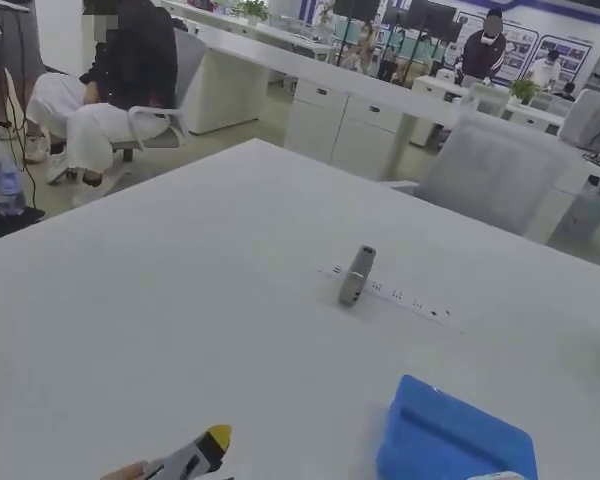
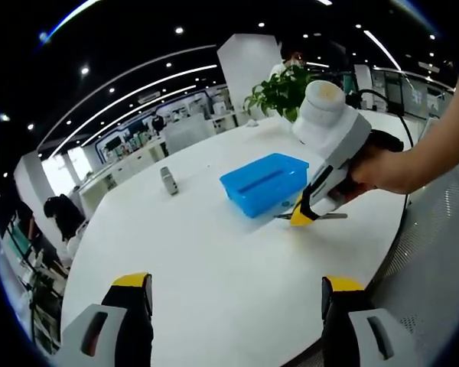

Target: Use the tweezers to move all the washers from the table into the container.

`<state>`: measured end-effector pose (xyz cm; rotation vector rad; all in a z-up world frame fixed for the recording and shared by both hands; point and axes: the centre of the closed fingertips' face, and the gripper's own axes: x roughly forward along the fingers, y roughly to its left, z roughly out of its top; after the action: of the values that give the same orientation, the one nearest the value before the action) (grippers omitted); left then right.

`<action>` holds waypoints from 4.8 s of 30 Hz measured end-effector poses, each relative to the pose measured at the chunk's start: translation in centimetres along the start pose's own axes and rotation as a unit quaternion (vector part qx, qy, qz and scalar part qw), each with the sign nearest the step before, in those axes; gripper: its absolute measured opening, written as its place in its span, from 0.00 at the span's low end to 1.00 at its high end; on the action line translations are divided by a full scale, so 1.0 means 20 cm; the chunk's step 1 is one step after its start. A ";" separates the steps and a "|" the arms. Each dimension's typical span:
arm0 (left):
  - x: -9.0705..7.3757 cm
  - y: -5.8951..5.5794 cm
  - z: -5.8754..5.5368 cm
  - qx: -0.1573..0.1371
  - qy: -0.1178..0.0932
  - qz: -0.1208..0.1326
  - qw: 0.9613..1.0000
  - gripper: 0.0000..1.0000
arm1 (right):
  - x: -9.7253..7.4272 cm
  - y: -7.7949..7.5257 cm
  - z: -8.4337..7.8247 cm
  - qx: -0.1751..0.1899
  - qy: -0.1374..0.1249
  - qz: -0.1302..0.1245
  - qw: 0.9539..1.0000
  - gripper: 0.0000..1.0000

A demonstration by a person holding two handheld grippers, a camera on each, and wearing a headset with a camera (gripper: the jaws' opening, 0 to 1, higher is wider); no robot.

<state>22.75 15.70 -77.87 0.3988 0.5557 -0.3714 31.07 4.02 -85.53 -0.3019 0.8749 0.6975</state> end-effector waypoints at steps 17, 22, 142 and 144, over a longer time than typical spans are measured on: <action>0.02 -0.17 0.08 -0.134 0.003 -0.146 0.980 0.78 | -0.35 0.35 0.44 0.102 -0.181 0.182 0.961 0.02; 0.04 -0.19 0.17 -0.154 -0.015 -0.181 0.971 0.61 | -0.46 0.42 0.56 0.140 -0.230 0.234 0.934 0.03; -0.01 -0.31 0.21 -0.090 -0.106 -0.360 0.923 0.13 | -0.35 0.52 -0.04 -0.200 -0.033 0.282 0.938 0.01; -0.02 -0.32 0.22 -0.090 -0.108 -0.370 0.918 0.12 | -0.37 0.52 -0.02 -0.191 -0.046 0.288 0.937 0.01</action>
<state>21.57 8.36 -75.93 -0.0509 0.5032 -1.0719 20.61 8.45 -79.65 -0.3574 0.7346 1.4254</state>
